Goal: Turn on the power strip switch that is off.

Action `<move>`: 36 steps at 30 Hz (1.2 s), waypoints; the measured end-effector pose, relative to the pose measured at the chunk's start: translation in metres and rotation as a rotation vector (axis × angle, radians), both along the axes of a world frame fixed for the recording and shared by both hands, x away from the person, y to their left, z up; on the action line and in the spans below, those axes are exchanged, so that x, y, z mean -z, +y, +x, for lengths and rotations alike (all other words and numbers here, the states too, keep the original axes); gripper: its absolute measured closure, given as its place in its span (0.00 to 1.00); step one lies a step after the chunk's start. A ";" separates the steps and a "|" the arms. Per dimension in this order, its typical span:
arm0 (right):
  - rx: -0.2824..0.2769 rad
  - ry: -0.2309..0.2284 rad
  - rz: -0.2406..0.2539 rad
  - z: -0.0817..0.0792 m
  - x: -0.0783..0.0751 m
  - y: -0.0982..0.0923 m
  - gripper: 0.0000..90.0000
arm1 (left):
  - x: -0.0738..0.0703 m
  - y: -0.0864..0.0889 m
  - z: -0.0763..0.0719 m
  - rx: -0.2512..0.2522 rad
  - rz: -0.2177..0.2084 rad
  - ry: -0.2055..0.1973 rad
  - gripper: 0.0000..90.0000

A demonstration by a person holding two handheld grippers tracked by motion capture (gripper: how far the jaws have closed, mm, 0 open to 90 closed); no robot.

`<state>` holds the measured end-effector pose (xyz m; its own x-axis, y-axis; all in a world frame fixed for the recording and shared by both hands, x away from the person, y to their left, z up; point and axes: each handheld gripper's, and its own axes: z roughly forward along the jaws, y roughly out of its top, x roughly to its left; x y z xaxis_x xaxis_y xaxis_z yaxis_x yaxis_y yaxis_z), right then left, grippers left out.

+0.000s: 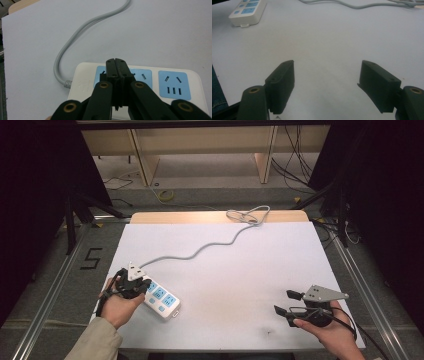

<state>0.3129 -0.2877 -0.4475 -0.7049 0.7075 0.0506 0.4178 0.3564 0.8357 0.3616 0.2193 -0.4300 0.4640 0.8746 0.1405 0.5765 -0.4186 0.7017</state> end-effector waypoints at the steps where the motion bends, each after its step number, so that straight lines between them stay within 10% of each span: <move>1: 0.000 0.000 0.000 0.000 0.000 0.000 0.32 | 0.000 0.000 0.001 -0.001 -0.002 0.000 1.00; 36: -0.004 0.000 -0.002 0.000 0.000 0.000 0.32 | 0.007 0.014 0.007 -0.029 0.021 0.095 1.00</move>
